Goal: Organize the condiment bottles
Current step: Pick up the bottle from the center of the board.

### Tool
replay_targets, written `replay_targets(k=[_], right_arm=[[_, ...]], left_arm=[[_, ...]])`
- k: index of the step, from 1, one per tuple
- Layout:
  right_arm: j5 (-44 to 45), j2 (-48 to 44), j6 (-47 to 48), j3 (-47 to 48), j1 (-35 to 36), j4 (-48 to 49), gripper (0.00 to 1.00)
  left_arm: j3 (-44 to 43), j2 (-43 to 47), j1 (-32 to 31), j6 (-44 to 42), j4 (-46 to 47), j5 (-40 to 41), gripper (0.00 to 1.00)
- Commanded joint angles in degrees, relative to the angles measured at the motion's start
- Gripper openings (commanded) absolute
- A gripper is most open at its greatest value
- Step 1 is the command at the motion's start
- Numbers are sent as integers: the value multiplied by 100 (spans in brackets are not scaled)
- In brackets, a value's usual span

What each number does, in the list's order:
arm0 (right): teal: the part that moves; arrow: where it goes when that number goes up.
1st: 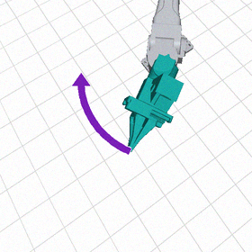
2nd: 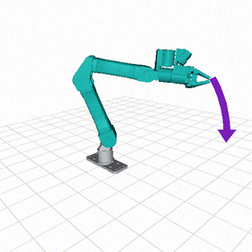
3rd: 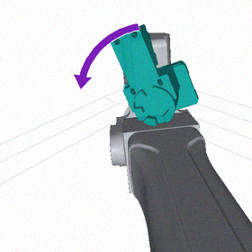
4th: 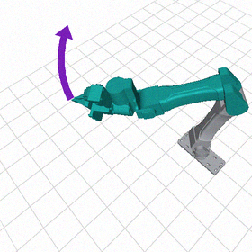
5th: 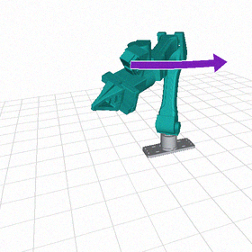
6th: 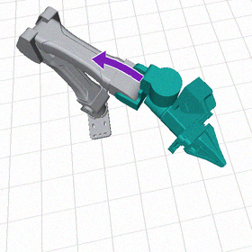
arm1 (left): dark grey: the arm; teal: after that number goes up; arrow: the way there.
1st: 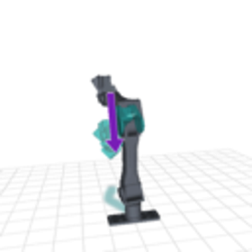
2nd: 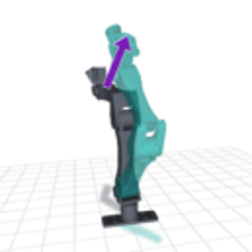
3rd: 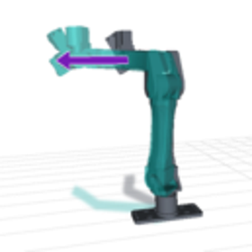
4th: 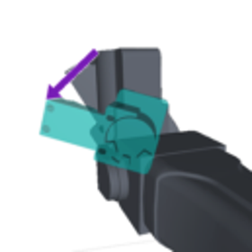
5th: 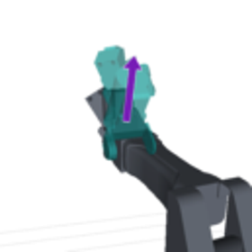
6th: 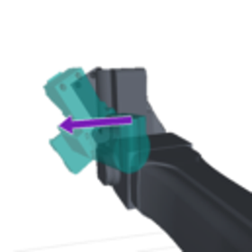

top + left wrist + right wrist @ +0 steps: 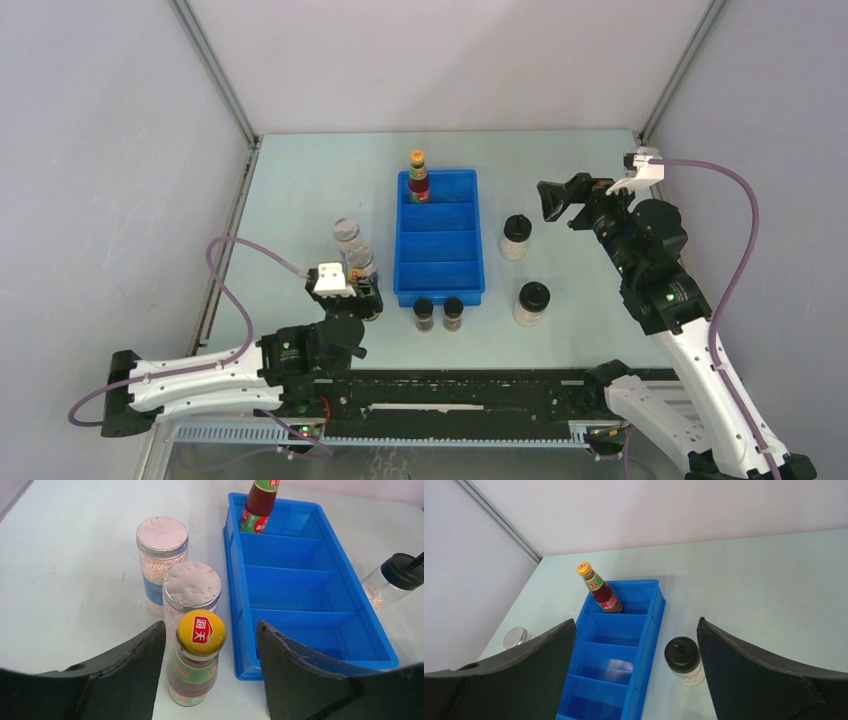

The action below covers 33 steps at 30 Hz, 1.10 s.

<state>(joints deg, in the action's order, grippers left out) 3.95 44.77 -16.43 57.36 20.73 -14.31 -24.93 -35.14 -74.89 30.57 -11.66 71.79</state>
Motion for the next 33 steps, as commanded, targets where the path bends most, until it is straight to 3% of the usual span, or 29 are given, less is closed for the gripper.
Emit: replay_targets(k=[1,24,28,33], right_arm=[[-17,-90,87,-6,30,192,100],[-55,-136,52,-6,28,130,100],[-68,-145,35,-6,36,112,100],[-71,-158,34,-6,37,87,100]], left_arm=[[209,-40,-39,2,395,139,71],[547,-422,-42,-119,990,689,60],[606,-425,-39,-199,1138,793,49],[638,-424,-42,-203,1140,958,13]])
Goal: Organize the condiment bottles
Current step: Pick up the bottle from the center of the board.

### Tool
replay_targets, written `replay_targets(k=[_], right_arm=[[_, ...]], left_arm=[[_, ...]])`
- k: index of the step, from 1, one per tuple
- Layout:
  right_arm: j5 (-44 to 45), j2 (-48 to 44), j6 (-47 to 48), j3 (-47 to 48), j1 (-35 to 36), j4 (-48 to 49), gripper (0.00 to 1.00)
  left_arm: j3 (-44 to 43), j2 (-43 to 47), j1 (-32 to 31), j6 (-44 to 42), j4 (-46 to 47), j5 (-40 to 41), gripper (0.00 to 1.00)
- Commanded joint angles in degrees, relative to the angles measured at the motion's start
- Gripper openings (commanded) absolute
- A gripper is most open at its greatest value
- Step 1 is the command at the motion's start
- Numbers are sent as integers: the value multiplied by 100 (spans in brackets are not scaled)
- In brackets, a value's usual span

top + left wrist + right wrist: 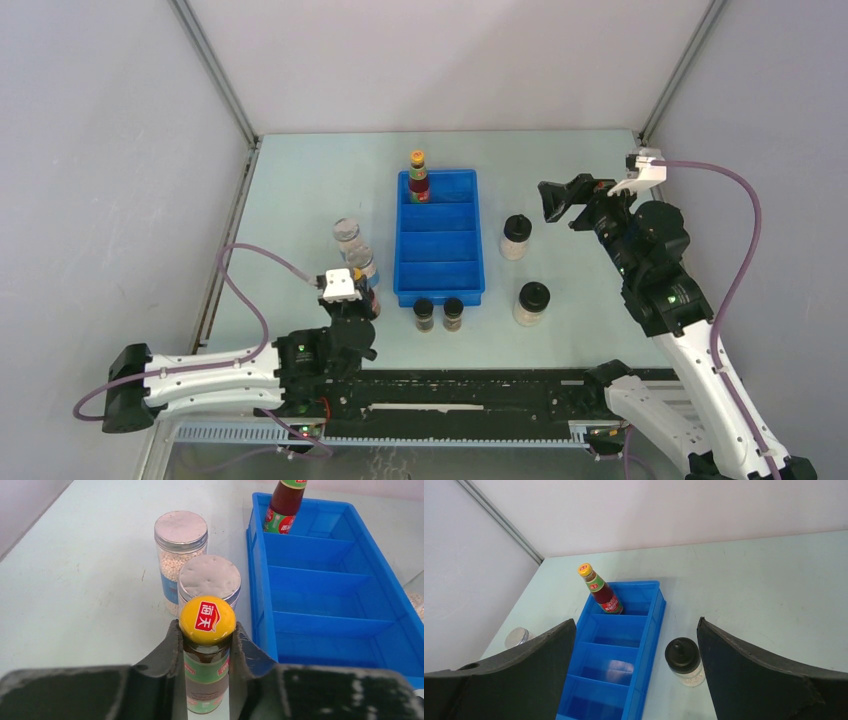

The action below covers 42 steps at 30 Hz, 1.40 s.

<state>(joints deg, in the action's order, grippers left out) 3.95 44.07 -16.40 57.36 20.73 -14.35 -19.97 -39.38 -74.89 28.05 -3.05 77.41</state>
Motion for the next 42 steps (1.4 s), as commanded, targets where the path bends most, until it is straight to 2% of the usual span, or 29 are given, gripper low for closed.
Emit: replay_targets(k=[1,3,5,24,42], right_arm=[[-75,-90,24,-6,37,86,100],[-81,-88,21,-6,41,81,100],[-89,-86,15,-6,39,82,100],[-81,-133,36,-6,46,90,100],[-127,-143,67,-6,37,187,100]], left_arm=[[142,1,-42,55,279,420,9],[142,-4,-43,58,281,466,2],[127,0,-40,48,279,509,0],[-348,-155,-417,-377,279,933,0],[-799,38,-477,-752,279,1097,0]])
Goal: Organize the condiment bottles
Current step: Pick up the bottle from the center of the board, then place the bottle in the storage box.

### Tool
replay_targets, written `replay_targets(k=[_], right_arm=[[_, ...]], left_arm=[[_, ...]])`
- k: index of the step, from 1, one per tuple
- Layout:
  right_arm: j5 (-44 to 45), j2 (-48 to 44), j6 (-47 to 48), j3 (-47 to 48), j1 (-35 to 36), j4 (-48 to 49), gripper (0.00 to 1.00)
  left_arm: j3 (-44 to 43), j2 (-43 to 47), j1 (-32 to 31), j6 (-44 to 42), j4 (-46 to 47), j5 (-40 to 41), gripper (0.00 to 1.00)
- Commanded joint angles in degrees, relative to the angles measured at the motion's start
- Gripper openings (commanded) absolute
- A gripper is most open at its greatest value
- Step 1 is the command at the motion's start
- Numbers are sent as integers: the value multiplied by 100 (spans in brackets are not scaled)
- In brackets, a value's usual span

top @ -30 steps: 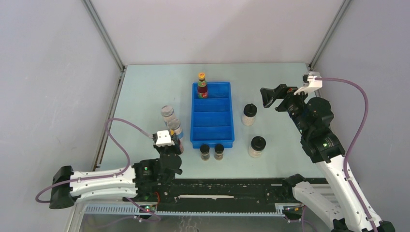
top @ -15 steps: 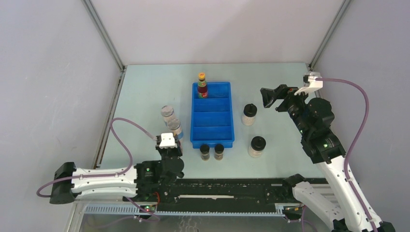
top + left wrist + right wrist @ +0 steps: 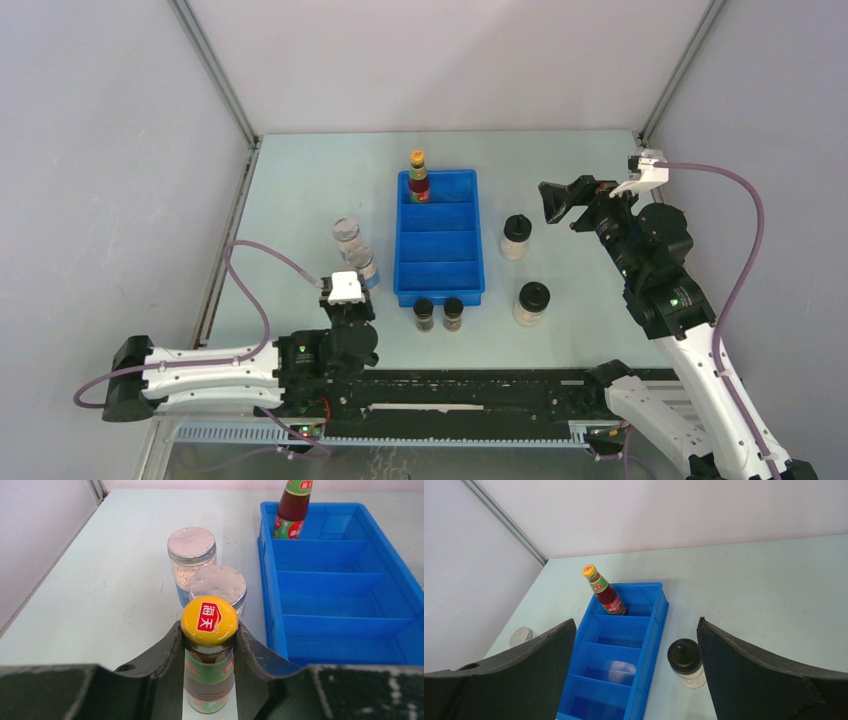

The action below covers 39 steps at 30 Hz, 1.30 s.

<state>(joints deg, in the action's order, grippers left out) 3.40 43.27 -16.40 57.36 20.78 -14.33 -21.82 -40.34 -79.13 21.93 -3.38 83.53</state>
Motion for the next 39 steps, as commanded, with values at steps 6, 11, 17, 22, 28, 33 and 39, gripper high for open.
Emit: replay_targets(k=[6,11,17,22,28,33,39], right_arm=[[-77,-69,67,-6,41,185,100],[-73,-92,59,-6,40,159,100],[-73,-108,41,-6,33,124,100],[-59,-137,32,-6,33,89,100],[-41,-164,25,-6,38,62,100],[-32,-182,7,-6,32,62,100],[-9,-178,-10,-6,33,45,99]], left_arm=[[-893,108,-89,-292,303,501,0],[-1316,-13,-197,-258,-78,581,0],[-1841,-167,-402,-223,-506,715,0],[-2258,-322,-543,-175,-825,700,0],[-2564,-501,-566,-674,-575,298,0],[-2549,-562,-564,-1539,361,-95,0],[-2606,-796,-446,-2180,1202,-700,0]])
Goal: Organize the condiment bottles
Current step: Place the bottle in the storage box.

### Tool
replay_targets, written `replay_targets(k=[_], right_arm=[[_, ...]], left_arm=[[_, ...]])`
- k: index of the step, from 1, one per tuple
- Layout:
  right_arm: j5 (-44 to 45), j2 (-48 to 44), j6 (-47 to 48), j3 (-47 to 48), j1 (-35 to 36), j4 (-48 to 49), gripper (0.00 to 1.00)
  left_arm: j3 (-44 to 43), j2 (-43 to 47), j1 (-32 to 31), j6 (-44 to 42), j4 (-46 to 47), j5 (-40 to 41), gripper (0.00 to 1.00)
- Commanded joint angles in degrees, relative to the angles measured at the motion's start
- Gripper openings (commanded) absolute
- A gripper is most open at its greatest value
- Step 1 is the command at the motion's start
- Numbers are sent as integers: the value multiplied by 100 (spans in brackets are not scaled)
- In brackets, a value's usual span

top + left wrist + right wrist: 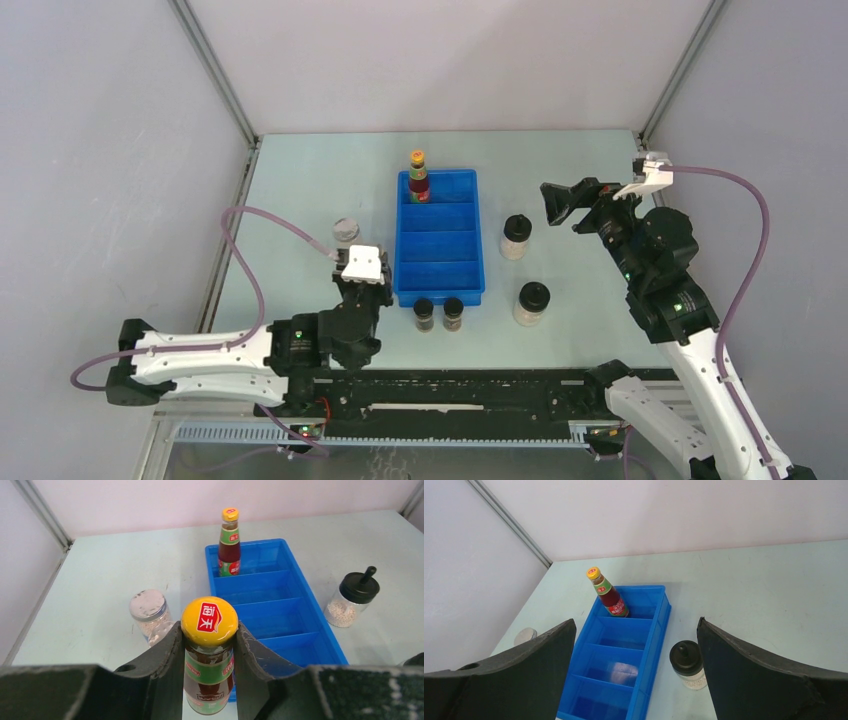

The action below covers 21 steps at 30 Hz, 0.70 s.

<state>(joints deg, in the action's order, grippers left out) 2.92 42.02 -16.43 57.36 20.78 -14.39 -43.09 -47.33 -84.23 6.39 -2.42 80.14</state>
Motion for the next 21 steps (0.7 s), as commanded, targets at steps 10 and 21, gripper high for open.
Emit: replay_targets(k=[10,21], right_arm=[[112,19,29,-6,33,68,100],[64,165,45,-6,-149,283,100]], left_arm=[[-829,-511,622,-942,1489,-1589,0],[-1306,-1029,1437,-938,1453,-2636,0]])
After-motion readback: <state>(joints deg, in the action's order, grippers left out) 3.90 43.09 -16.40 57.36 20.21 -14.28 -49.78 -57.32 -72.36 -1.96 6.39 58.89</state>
